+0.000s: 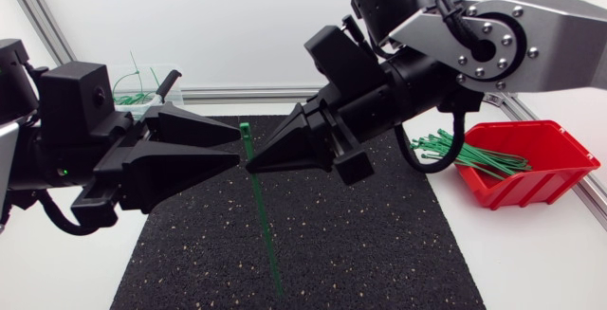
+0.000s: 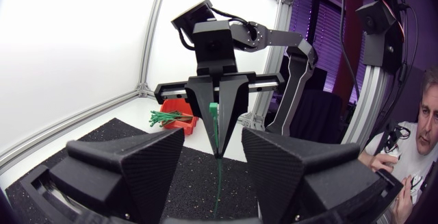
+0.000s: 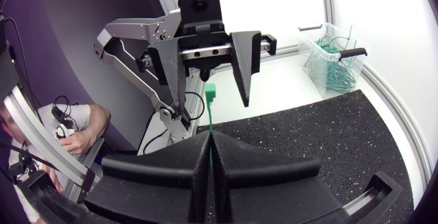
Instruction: Take a green cable tie from the red box, thread the tail through the head to close it, then place it in the transparent bin on the left.
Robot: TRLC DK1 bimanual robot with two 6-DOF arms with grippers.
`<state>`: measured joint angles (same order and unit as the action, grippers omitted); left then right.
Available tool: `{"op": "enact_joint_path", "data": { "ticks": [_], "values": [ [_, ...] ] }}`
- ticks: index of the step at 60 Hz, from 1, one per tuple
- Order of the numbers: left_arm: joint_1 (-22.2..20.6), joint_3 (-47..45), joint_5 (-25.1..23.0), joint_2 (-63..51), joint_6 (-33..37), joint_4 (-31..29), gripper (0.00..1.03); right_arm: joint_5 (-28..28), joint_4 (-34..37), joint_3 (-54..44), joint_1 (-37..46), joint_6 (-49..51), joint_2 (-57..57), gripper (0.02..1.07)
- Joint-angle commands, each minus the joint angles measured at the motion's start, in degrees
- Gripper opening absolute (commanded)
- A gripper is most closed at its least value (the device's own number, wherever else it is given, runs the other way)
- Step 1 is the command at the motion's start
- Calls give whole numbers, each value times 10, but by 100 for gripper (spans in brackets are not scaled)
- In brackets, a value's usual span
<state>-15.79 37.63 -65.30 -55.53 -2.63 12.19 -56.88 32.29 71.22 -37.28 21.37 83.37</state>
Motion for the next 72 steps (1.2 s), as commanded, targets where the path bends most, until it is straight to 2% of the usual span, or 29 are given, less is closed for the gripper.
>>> {"op": "enact_joint_path", "data": {
  "ticks": [1,11,23,34,39,41,53,72],
  "values": [
    [3,-12,-7,-11,-24,13,59,-7,-9,-9,3,-17,12,8],
    [4,-11,-11,-26,-33,31,53,-11,-15,-11,1,-21,16,8],
    [3,-14,-11,-28,-39,43,50,-15,-17,-13,-1,-21,20,7],
    [2,-17,-10,-28,-47,57,42,-17,-23,-14,-2,-27,22,8],
    [1,-19,-10,-28,-48,60,42,-18,-26,-14,-3,-29,22,8],
    [0,-19,-10,-28,-48,62,38,-18,-26,-14,-3,-29,21,8],
    [-6,-22,-10,-29,-55,70,36,-18,-29,-15,-5,-32,21,8],
    [-15,-24,-10,-30,-56,73,27,-17,-30,-14,-8,-34,22,8]
  ]
}}
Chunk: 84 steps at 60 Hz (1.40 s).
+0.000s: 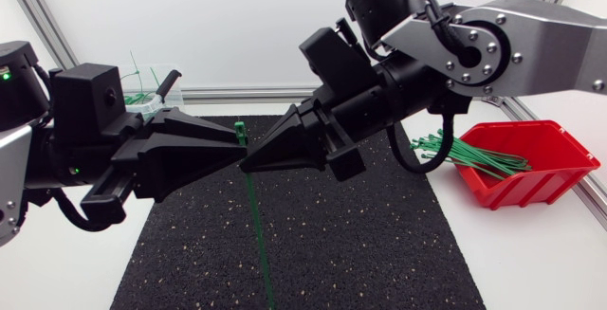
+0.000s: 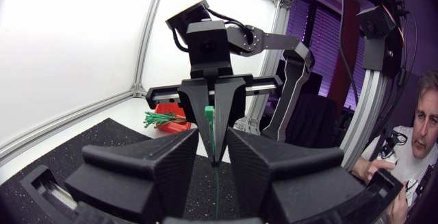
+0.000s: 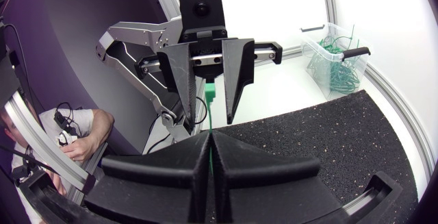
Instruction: Take a green cable tie from the red box, thread the tail through the head to close it, then place it in the transparent bin on the left.
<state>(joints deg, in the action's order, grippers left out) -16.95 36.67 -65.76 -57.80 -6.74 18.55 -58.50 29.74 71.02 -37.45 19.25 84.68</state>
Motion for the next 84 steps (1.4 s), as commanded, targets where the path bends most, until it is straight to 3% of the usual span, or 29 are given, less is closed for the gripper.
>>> {"op": "enact_joint_path", "data": {
  "ticks": [1,22,59,84],
  "values": [
    [-4,-14,-5,-8,-15,11,27,-1,-5,-13,-6,-13,9,8],
    [-4,-12,-5,-10,-20,11,20,-15,-13,-14,-3,-27,14,8],
    [0,-9,-5,-26,-39,23,20,-49,-18,-12,24,-42,31,7],
    [3,-7,-5,-30,-42,26,10,-49,-20,-14,22,-46,31,8]
  ]
}}
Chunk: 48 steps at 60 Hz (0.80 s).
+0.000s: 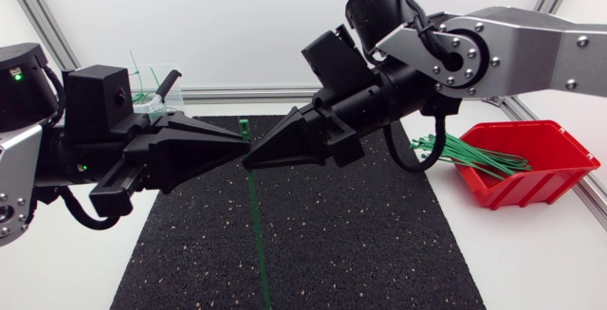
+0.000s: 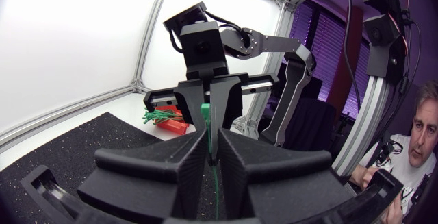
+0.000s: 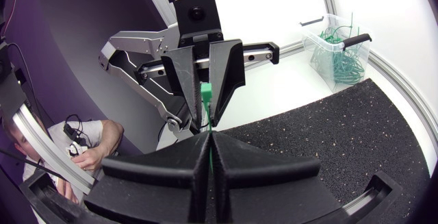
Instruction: Take a green cable tie from the red box, thread the tail through the head to close it, then place it in the transparent bin on the left.
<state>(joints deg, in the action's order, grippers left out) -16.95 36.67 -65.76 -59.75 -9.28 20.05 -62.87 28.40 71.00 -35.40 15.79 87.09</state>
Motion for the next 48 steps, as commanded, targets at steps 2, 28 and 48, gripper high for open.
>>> {"op": "enact_joint_path", "data": {
  "ticks": [2,28,48],
  "values": [
    [2,-7,-5,-11,-17,11,10,-5,-6,-14,2,-11,5,8],
    [4,-2,-5,-20,-24,11,6,-5,-6,-15,1,-11,8,7],
    [13,1,-5,-21,-36,14,4,-5,-6,-15,-1,-12,12,8]
  ]
}}
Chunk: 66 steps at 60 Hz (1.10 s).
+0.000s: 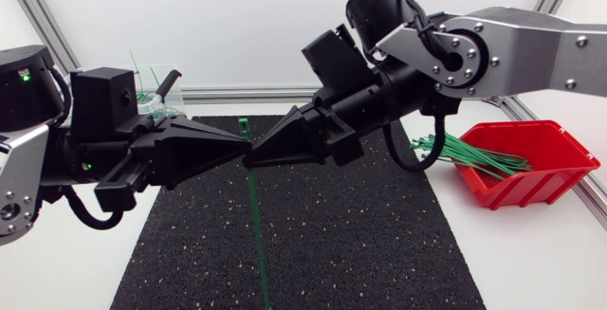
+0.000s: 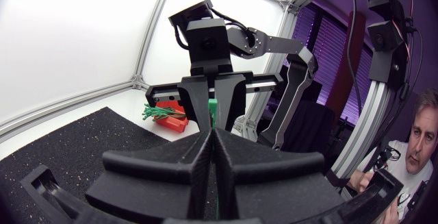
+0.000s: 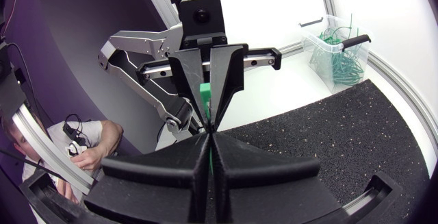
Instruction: Take a green cable tie from the red box, thread the tail through the head to close it, then place it in the transparent bin on the left.
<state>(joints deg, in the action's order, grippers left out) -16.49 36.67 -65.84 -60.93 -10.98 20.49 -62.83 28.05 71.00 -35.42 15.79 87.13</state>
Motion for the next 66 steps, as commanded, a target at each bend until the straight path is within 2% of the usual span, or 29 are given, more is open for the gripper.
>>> {"op": "enact_joint_path", "data": {
  "ticks": [1,20,25,40,47,66],
  "values": [
    [8,1,-4,-10,-19,10,4,-5,-3,-15,-1,-12,11,8],
    [15,12,-8,-28,-40,10,4,5,-10,-17,-4,-12,13,8],
    [22,17,-11,-35,-50,10,4,9,-11,-18,-4,-12,13,11],
    [27,18,-16,-35,-55,10,4,24,-14,-22,-10,-13,11,8],
    [29,17,-15,-31,-55,10,11,24,-14,-23,-10,-14,11,8],
    [30,16,-15,-29,-55,13,14,24,-15,-23,-8,-17,11,8]
  ]
}}
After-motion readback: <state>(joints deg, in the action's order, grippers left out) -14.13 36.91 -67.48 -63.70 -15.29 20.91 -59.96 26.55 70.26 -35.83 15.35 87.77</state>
